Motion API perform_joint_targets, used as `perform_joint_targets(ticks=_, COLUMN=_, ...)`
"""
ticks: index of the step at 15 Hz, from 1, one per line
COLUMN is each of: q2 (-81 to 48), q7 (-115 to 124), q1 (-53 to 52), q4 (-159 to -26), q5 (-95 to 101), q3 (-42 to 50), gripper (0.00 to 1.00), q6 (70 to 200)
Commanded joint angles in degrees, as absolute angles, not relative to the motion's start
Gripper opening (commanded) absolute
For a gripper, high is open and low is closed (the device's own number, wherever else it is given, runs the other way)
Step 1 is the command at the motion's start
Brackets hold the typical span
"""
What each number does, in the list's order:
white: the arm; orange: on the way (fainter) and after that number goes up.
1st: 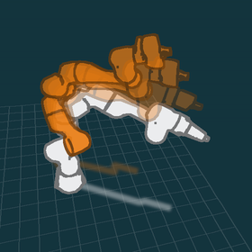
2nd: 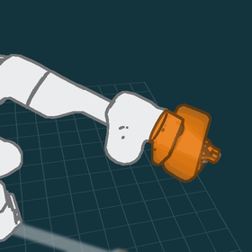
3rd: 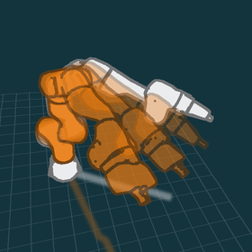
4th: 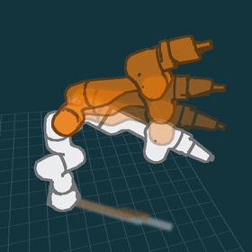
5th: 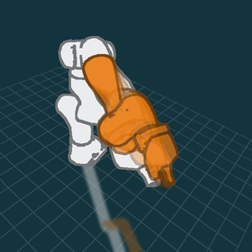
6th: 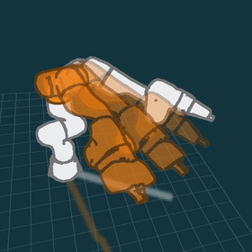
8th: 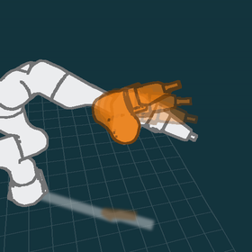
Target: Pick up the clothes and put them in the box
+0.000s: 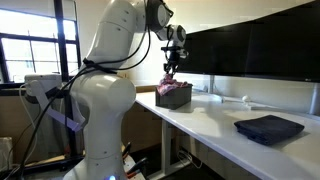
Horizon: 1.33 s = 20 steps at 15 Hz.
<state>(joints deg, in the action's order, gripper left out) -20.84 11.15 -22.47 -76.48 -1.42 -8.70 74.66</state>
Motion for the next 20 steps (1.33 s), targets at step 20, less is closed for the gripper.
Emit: perform_joint_targets(ticks=20, q2=-26.3, q7=17.0, q1=-18.6, q4=-84.5, q5=-0.2, q3=-7.4, gripper=0.10, q6=72.9)
